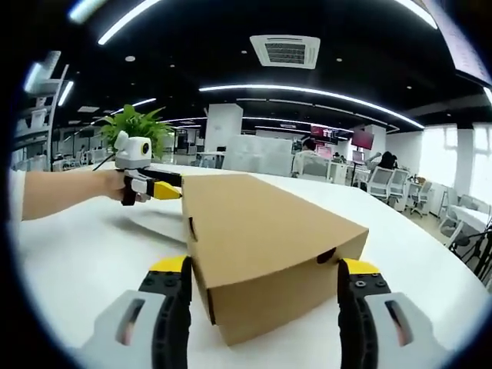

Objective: Operate the shoe box by opening the lid, removing the specified soft item, and placing it in the target area until the item is outside and the box remains undamaged.

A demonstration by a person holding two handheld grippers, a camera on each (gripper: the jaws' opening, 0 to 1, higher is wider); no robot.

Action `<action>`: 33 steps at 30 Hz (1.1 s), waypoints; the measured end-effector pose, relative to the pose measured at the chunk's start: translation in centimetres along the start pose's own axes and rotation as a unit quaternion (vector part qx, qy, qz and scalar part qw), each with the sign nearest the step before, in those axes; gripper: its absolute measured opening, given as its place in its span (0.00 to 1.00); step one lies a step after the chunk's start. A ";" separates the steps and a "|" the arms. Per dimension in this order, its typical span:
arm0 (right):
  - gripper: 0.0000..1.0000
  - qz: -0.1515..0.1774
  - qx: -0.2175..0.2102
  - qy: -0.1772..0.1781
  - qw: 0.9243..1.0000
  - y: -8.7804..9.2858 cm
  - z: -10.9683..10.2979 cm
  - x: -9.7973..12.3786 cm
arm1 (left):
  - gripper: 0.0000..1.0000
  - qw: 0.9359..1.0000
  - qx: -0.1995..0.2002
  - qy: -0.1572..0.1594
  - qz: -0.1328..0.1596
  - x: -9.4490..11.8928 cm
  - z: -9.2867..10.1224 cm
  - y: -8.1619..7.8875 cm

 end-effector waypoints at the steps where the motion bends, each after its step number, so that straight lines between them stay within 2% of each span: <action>1: 0.78 -0.011 0.000 0.001 1.000 -0.2 -0.1 -0.1 | 0.63 1.000 0.004 0.001 0.010 0.0 0.0 0.2; 2: 0.78 -0.020 0.004 0.004 1.000 -0.3 -0.1 -0.2 | 0.63 1.000 0.008 -0.003 0.005 0.0 -0.1 0.2; 4: 0.78 -0.023 0.005 -0.008 1.000 -0.4 0.4 -0.5 | 0.62 0.999 0.026 -0.008 0.023 0.3 0.1 0.4; 5: 0.78 -0.043 0.066 0.005 0.997 0.0 -0.7 -1.0 | 0.62 0.999 0.028 -0.013 0.016 0.5 0.6 0.4; 6: 0.77 -0.027 0.017 -0.003 0.999 -0.4 0.4 -0.9 | 0.62 0.999 0.035 -0.017 0.035 0.8 0.8 0.7; 8: 0.76 -0.035 0.038 -0.011 0.999 -0.3 0.3 -0.6 | 0.62 0.998 0.046 -0.029 0.040 1.1 1.0 0.8; 10: 0.76 -0.037 0.041 -0.013 0.998 -0.4 0.3 -0.5 | 0.62 0.997 0.046 -0.035 0.042 1.3 1.5 0.8; 11: 0.76 -0.030 0.044 -0.022 0.998 -0.3 0.3 -0.4 | 0.62 0.996 0.047 -0.052 0.051 1.8 2.5 1.1; 13: 0.75 -0.030 0.049 -0.028 0.998 -0.4 0.3 -0.3 | 0.62 0.995 0.050 -0.063 0.051 2.3 3.0 1.1; 24: 0.73 -0.027 0.051 -0.048 0.997 -0.4 0.6 0.0 | 0.61 0.993 0.056 -0.089 0.045 3.4 4.1 1.2; 29: 0.72 -0.028 0.053 -0.054 0.997 -0.4 0.6 0.1 | 0.61 0.992 0.056 -0.098 0.056 3.7 4.4 1.5; 33: 0.71 -0.027 0.053 -0.057 0.997 -0.3 0.6 0.2 | 0.60 0.992 0.056 -0.104 0.048 3.8 4.7 1.3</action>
Point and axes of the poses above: the point that each gripper's makers call its tool centre point, and the gripper's own axes: x roughly backward along the fingers, z roughly to its right, y roughly out of its underside, the point moved 9 cm from there along x, roughly backward along the fingers, and after that the axes turned 1 degree about -y, right-handed, at the moved point
